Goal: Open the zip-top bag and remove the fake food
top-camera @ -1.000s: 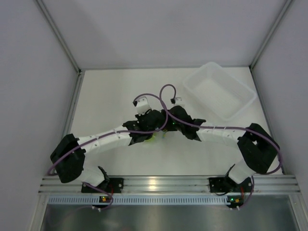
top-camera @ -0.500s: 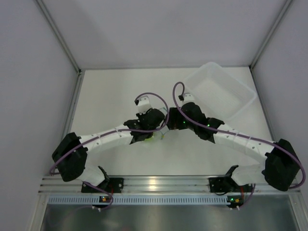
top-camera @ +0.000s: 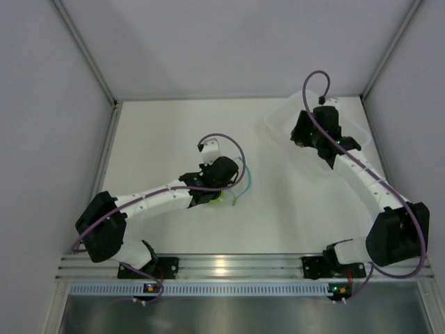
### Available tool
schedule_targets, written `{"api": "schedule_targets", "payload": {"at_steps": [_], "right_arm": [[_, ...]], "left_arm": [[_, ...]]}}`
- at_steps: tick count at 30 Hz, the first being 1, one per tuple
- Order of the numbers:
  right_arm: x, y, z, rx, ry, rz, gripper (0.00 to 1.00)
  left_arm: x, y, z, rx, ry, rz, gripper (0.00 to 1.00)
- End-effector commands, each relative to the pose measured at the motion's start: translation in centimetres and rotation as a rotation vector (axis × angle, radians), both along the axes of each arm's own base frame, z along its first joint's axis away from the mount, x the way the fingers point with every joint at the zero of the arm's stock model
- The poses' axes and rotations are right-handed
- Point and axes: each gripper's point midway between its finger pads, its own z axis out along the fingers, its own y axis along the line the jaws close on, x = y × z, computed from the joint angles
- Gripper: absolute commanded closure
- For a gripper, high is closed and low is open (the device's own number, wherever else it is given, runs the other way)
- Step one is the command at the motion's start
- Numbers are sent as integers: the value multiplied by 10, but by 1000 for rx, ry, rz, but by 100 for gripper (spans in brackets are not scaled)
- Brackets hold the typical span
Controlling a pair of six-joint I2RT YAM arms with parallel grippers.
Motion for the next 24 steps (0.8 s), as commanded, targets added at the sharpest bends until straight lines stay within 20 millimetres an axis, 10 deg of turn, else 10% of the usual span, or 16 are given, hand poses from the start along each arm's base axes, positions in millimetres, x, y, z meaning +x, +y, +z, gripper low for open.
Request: {"api": "schedule_targets", "payload": {"at_steps": [1,11,19,24], "right_arm": [[30,-51,11,-57,8,-127,46],[92,-120,-30,-158,133,-331,43],[117,-118,-74,-162,234,-305,35],[116,-114,-66,-127,215,-297,9]], "left_arm": [[9,-14,32,-63,-53,-33,100],[7,-37,70,-75,-80,-192,100],[6,-38,109,-76,-140,-262,100],[9,-44,121,-107,-145,-304,100]]}}
